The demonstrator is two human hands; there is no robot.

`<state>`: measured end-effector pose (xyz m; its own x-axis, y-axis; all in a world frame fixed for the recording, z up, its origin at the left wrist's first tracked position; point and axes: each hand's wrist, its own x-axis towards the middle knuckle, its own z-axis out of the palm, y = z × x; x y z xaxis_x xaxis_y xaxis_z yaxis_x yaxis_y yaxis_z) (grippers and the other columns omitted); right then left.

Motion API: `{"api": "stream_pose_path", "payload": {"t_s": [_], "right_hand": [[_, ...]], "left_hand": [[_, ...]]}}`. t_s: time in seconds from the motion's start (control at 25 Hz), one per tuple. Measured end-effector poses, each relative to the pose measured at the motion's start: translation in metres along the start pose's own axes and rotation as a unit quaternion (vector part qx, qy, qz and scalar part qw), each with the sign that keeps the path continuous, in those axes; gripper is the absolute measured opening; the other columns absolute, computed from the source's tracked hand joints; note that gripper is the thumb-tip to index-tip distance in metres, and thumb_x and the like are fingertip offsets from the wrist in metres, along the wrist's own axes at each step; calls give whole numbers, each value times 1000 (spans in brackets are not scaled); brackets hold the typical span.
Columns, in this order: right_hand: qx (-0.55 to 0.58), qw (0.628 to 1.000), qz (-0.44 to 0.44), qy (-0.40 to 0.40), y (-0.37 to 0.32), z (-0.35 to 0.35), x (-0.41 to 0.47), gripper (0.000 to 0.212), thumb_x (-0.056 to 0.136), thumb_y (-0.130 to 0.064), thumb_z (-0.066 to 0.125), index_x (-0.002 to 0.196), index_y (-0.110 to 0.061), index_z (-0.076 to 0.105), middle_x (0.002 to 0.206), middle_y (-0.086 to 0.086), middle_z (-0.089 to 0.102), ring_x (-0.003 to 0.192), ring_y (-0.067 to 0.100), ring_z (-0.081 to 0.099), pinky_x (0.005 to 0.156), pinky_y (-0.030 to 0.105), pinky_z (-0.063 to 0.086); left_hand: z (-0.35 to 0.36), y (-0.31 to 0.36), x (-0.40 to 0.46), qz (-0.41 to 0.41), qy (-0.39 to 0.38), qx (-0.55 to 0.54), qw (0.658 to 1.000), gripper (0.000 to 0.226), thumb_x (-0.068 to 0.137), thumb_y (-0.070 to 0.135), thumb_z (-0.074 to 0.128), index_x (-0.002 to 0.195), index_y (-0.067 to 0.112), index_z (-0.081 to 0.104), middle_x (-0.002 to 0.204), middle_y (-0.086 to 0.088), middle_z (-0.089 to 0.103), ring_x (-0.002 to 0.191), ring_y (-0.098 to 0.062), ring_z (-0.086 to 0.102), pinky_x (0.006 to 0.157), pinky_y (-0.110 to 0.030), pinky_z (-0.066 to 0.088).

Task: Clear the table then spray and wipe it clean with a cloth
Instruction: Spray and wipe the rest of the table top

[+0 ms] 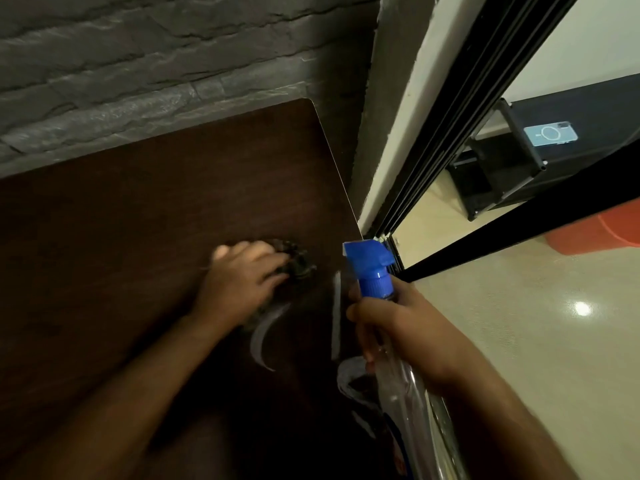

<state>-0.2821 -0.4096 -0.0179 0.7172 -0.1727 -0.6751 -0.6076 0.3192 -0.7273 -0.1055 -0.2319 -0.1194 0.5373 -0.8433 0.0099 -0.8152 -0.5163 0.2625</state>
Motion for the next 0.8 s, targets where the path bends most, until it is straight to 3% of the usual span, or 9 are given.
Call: {"api": "stream_pose_path", "payload": {"t_s": [0.12, 0.2, 0.32, 0.44, 0.64, 0.8], "right_hand": [[-16, 1000, 10, 0, 8, 3, 2, 34, 64, -30, 71, 96, -22, 58, 63, 3, 62, 56, 21, 57, 68, 44, 51], [-8, 1000, 7, -3, 11, 12, 0, 33, 64, -28, 69, 94, -21, 58, 62, 5, 60, 54, 21, 55, 65, 44, 50], [12, 1000, 7, -3, 20, 32, -3, 28, 68, -22, 69, 91, -18, 55, 62, 9, 56, 52, 23, 52, 58, 39, 48], [0, 1000, 12, 4, 31, 55, -16, 22, 73, -16, 68, 89, -15, 54, 63, 13, 52, 49, 24, 49, 54, 36, 44], [-6, 999, 49, 9, 53, 88, -43, 26, 65, -20, 66, 87, -14, 55, 58, 8, 53, 49, 20, 49, 52, 33, 42], [33, 997, 47, 44, 61, 92, -57, 30, 68, -17, 68, 95, -11, 57, 63, 8, 52, 52, 19, 48, 52, 32, 43]], "left_hand": [[-19, -66, 23, -156, 54, 54, 985, 37, 90, 43, 48, 114, 21, 65, 107, -5, 63, 99, -32, 59, 77, -41, 36], [-14, -63, 77, -210, 85, 61, 972, 32, 93, 39, 51, 117, 21, 62, 111, -7, 61, 103, -32, 57, 80, -41, 36], [1, -9, 118, -145, 61, 20, 987, 34, 95, 41, 48, 123, 25, 58, 118, -3, 57, 107, -26, 54, 86, -40, 35], [8, 10, 72, -30, 1, 8, 1000, 34, 95, 42, 49, 124, 27, 58, 116, 3, 57, 106, -20, 53, 83, -36, 28], [-8, -58, 28, -77, 54, 16, 995, 32, 93, 39, 55, 119, 23, 63, 113, 0, 62, 104, -26, 57, 81, -39, 31], [-6, -11, 16, -110, 33, -6, 993, 34, 95, 44, 47, 123, 28, 58, 116, 3, 57, 106, -21, 53, 88, -41, 34]]}}
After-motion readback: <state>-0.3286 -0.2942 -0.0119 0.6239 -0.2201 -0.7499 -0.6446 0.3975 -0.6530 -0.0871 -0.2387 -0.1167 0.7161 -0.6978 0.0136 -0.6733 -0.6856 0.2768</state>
